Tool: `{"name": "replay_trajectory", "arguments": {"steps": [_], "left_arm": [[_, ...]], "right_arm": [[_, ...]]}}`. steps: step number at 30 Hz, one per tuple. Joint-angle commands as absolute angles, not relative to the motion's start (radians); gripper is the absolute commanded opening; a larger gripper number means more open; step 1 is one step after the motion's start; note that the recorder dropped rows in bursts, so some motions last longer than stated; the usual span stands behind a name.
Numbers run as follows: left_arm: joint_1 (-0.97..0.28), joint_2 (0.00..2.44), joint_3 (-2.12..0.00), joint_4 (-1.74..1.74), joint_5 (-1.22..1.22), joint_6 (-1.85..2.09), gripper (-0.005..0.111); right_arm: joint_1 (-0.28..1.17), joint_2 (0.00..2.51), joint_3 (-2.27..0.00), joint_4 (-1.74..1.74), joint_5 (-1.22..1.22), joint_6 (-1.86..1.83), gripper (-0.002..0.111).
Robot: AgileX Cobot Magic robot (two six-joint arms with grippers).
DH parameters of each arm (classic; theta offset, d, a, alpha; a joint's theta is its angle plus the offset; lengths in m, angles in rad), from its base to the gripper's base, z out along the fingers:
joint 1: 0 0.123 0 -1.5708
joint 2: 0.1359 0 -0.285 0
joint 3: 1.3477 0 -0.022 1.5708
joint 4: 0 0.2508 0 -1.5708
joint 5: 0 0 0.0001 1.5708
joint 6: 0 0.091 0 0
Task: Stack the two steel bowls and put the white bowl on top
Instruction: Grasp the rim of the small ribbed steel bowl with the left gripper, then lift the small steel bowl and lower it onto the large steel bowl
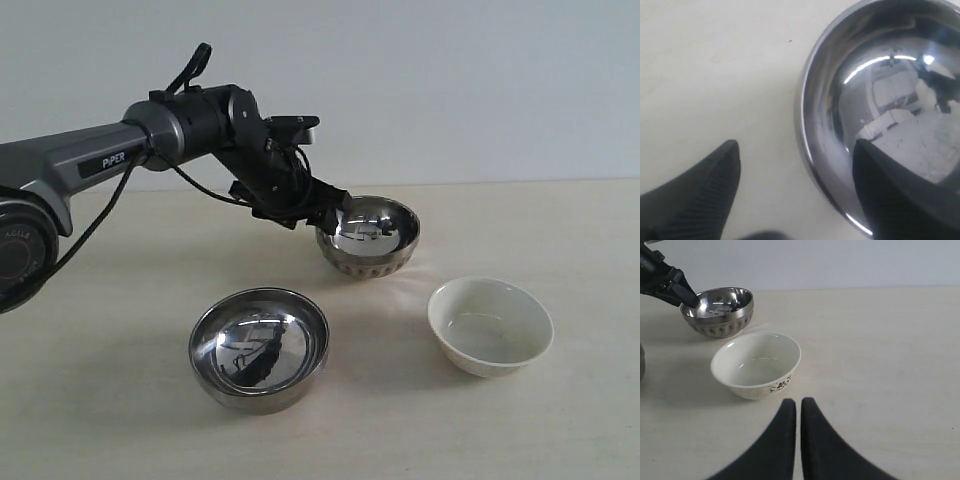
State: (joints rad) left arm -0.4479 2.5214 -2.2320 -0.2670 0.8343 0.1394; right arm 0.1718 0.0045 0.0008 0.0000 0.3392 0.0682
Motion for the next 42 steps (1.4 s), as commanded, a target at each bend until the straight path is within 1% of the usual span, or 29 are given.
{"name": "replay_trajectory", "arguments": {"steps": [1,8,10,14,16,20,22,24,26,28,36,42], "left_arm": [[-0.452,2.542,-2.237,-0.299,0.811,0.128,0.061],[-0.452,2.554,-2.237,-0.340,0.800,0.128,0.060],[-0.452,2.554,-2.237,-0.348,0.802,0.126,0.054],[-0.452,2.554,-2.237,-0.370,0.802,0.126,0.037],[-0.452,2.554,-2.237,-0.371,0.802,0.126,0.034],[-0.452,2.554,-2.237,-0.387,0.800,0.126,0.034],[-0.452,2.554,-2.237,-0.407,0.800,0.126,0.032],[-0.452,2.554,-2.237,-0.423,0.797,0.126,0.024],[-0.452,2.554,-2.237,-0.445,0.788,0.126,0.013],[-0.452,2.554,-2.237,-0.455,0.786,0.126,0.004],[-0.452,2.547,-2.237,-0.477,0.785,0.123,0.004],[-0.452,2.486,-2.237,-0.475,0.817,0.100,0.004]], "right_arm": [[0.172,0.000,0.000,-0.010,0.335,0.069,0.000],[0.172,0.000,0.000,-0.010,0.335,0.069,0.000],[0.172,0.000,0.000,-0.010,0.335,0.069,0.000],[0.172,0.000,0.000,-0.010,0.335,0.069,0.000],[0.172,0.000,0.000,-0.010,0.335,0.069,0.000],[0.172,0.000,0.000,-0.010,0.335,0.069,0.000],[0.172,0.000,0.000,-0.010,0.335,0.069,0.000],[0.172,0.000,0.000,-0.010,0.335,0.069,0.000],[0.172,0.000,0.000,-0.010,0.335,0.069,0.000],[0.172,0.000,0.000,-0.010,0.335,0.069,0.000],[0.172,0.000,0.000,-0.010,0.335,0.069,0.000],[0.172,0.000,0.000,-0.010,0.335,0.069,0.000]]}}
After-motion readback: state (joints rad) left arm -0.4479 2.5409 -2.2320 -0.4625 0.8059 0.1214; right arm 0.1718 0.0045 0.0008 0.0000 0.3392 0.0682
